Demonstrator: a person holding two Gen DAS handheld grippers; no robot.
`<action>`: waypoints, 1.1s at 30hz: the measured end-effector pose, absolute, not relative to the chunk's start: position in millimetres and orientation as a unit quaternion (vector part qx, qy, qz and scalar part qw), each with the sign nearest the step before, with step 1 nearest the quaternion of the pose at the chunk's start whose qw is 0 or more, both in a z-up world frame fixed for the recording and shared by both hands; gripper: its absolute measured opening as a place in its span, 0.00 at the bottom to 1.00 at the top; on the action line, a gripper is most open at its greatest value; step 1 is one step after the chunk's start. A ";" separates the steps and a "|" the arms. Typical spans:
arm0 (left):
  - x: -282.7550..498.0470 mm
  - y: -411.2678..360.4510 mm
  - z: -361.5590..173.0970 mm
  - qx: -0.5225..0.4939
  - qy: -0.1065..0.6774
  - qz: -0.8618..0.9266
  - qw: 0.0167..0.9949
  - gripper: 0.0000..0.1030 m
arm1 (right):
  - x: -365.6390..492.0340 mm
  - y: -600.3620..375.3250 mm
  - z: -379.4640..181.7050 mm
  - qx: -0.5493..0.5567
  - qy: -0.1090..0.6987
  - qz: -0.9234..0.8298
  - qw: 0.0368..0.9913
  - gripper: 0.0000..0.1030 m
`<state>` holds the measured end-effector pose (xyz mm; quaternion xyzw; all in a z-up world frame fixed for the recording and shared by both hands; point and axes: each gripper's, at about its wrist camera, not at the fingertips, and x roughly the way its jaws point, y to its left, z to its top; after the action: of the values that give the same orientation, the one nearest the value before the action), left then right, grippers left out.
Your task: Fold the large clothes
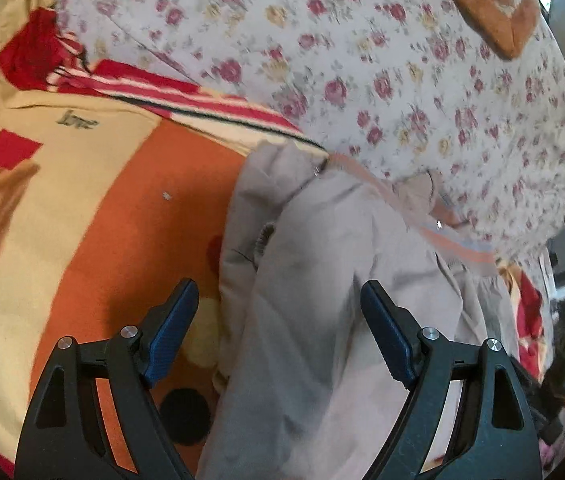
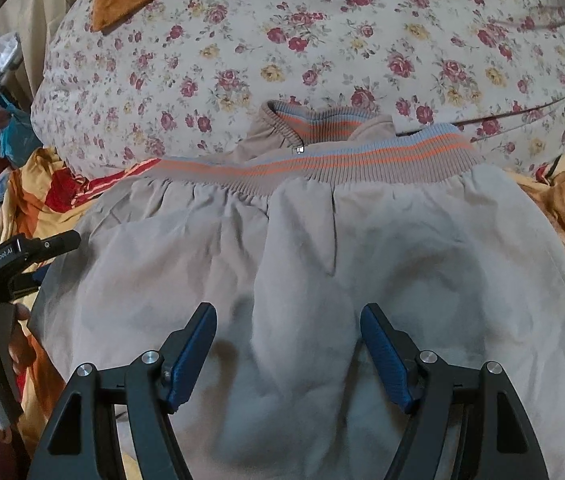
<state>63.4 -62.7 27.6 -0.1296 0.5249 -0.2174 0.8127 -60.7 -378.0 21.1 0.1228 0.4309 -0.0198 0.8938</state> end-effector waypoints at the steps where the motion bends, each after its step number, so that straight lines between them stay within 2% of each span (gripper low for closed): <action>1: 65.1 -64.3 24.6 -0.128 0.536 -0.221 0.805 0.81 | -61.0 -378.4 21.8 0.122 0.430 -0.020 0.894 0.70; 4: 70.5 -68.2 11.4 -0.119 0.557 -0.213 0.794 0.82 | -61.8 -381.0 22.6 0.123 0.430 -0.021 0.894 0.70; 9: 73.9 -78.6 6.7 -0.115 0.562 -0.224 0.788 0.99 | -61.6 -386.2 21.1 0.138 0.434 -0.022 0.890 0.70; 13: 75.2 -86.2 5.6 -0.106 0.566 -0.244 0.780 0.99 | -64.3 -387.4 22.1 0.137 0.433 -0.024 0.891 0.70; 14: 74.5 -88.7 5.6 -0.102 0.565 -0.250 0.779 0.96 | -64.8 -387.8 22.2 0.137 0.432 -0.025 0.891 0.70; 15: 72.7 -90.9 6.7 -0.101 0.565 -0.262 0.776 0.80 | -65.3 -388.6 22.3 0.137 0.432 -0.027 0.891 0.70; 16: 72.2 -93.4 7.1 -0.107 0.568 -0.272 0.770 0.71 | -65.3 -389.6 22.2 0.139 0.432 -0.028 0.891 0.70; 18: 70.8 -93.9 9.4 -0.123 0.570 -0.287 0.760 0.46 | -65.9 -392.3 22.4 0.144 0.432 -0.030 0.890 0.70; 20: 67.8 -95.5 12.0 -0.130 0.567 -0.292 0.759 0.35 | -67.7 -394.7 24.6 0.149 0.429 -0.032 0.890 0.70; 23: 60.5 -98.2 21.4 -0.123 0.552 -0.286 0.774 0.26 | -74.9 -401.3 34.2 0.148 0.420 -0.037 0.895 0.70; 25: 53.8 -98.7 29.6 -0.117 0.539 -0.282 0.785 0.24 | -83.6 -410.0 42.2 0.146 0.413 -0.048 0.898 0.70; 29: 44.9 -103.4 44.5 -0.110 0.528 -0.271 0.797 0.20 | -86.8 -432.6 48.1 0.097 0.447 -0.080 0.886 0.70; 33: 31.2 -117.6 70.6 -0.100 0.520 -0.280 0.801 0.18 | -91.8 -476.3 33.3 0.116 0.488 -0.117 0.857 0.70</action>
<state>31.2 -117.6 70.6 -0.0999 0.5199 -0.2802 0.8008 -91.8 -476.3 33.3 0.1159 0.4877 -0.1175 0.8573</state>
